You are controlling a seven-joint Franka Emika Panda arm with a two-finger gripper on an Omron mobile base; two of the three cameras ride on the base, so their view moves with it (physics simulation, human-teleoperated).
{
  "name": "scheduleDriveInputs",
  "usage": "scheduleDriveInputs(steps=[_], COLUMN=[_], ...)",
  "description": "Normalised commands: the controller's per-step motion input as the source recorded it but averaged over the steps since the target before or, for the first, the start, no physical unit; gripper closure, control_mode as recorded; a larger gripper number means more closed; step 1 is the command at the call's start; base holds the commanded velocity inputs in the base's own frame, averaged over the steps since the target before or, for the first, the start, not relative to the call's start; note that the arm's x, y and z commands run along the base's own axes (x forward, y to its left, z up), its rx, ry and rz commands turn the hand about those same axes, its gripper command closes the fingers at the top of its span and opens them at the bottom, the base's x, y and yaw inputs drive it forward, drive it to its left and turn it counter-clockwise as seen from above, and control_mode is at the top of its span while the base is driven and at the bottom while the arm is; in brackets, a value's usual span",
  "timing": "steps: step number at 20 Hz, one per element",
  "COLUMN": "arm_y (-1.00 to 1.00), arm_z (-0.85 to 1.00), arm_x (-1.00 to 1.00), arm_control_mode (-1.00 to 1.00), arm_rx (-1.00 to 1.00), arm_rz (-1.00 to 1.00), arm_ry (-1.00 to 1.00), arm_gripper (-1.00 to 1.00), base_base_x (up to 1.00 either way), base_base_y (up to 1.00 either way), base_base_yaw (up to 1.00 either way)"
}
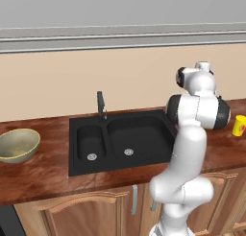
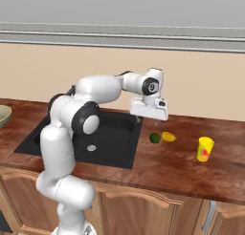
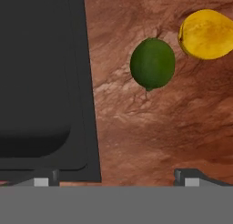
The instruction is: Remove the lime and mango from the sink. Then move the bowl and cup from the counter to the sink for washing.
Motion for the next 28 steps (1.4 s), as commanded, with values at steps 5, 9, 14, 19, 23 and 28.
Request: scheduleDriveInputs(steps=[5, 9, 14, 19, 23, 28], arm_y=[0.18, 0.23, 0.26, 0.26, 0.27, 0.28], arm_z=[0.16, 0.12, 0.05, 0.01, 0.09, 0.20], arm_x=[-0.14, -0.12, -0.19, -0.22, -0.18, -0.12], arm_control_mode=[-1.00, -1.00, -1.00, -1.00, -1.00, -1.00], arm_rx=[0.00, -0.02, -0.07, -0.07, -0.06, -0.07], arm_rz=[0.00, -0.01, -0.10, -0.14, -0.06, -0.01], arm_ry=[-0.05, -0.06, -0.22, -0.23, -0.10, 0.00], arm_gripper=[-1.00, -1.00, -1.00, -1.00, -1.00, -1.00], base_base_x=[0.00, 0.00, 0.00, 0.00, 0.00, 0.00], base_base_y=[0.00, 0.00, 0.00, 0.00, 0.00, 0.00], base_base_yaw=[0.00, 0.00, 0.00, 0.00, 0.00, 0.00])
